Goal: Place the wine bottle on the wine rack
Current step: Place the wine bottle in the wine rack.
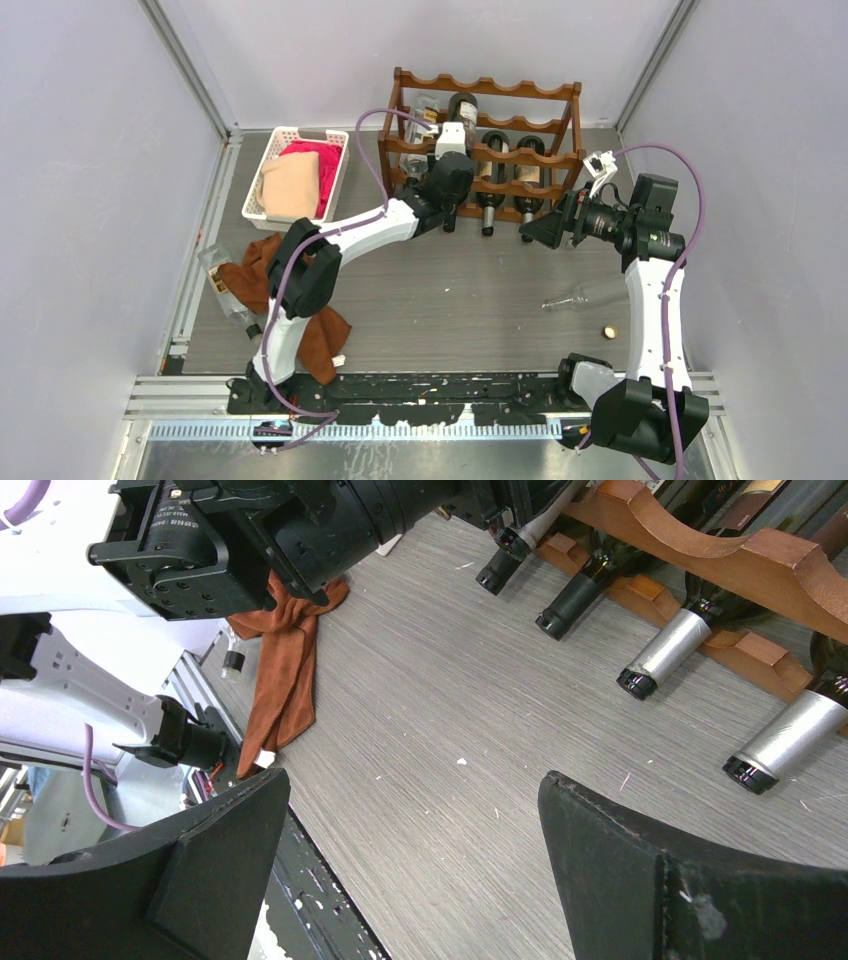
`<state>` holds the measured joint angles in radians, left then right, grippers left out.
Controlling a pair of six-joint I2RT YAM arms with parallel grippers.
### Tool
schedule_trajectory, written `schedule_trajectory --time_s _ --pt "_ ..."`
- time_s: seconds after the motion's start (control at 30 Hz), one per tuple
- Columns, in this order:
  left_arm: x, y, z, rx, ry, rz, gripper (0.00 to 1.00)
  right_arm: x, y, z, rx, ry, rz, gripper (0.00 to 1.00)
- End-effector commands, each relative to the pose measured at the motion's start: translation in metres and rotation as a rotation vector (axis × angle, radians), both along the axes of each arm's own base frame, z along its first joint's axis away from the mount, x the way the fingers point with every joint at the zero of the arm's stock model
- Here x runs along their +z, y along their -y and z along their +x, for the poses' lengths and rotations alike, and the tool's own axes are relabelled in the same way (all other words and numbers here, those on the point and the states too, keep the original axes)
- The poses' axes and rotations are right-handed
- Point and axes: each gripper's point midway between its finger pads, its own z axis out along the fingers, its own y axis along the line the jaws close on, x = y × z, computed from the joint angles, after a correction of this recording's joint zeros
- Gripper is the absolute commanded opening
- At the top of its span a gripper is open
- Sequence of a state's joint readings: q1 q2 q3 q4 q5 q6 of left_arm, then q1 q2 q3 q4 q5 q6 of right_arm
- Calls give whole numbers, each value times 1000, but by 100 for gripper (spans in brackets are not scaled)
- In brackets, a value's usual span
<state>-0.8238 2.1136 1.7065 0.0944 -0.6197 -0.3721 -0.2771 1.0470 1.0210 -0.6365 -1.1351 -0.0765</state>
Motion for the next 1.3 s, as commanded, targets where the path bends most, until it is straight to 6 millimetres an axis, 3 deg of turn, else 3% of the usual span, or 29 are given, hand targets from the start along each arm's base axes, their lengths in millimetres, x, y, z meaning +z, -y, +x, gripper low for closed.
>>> schedule_trajectory --time_s 0.0,0.3,0.53,0.93,1.07,1.27 --pt "71 -7 -5 5 112 -155 46 13 0 0 10 61 -12 100" --pt "79 -4 -27 -79 90 -193 47 13 0 1 10 60 -12 100" --pt "87 -1 -57 -207 56 -246 47 12 0 0 14 60 -12 100" --pt "118 -1 -142 -554 12 -323 48 10 0 0 20 62 -15 100" --pt "119 -2 -176 -690 -9 -349 48 7 0 1 20 59 -20 100" --pt "116 -20 -214 -772 -21 -398 49 4 1 2 20 54 -23 100"
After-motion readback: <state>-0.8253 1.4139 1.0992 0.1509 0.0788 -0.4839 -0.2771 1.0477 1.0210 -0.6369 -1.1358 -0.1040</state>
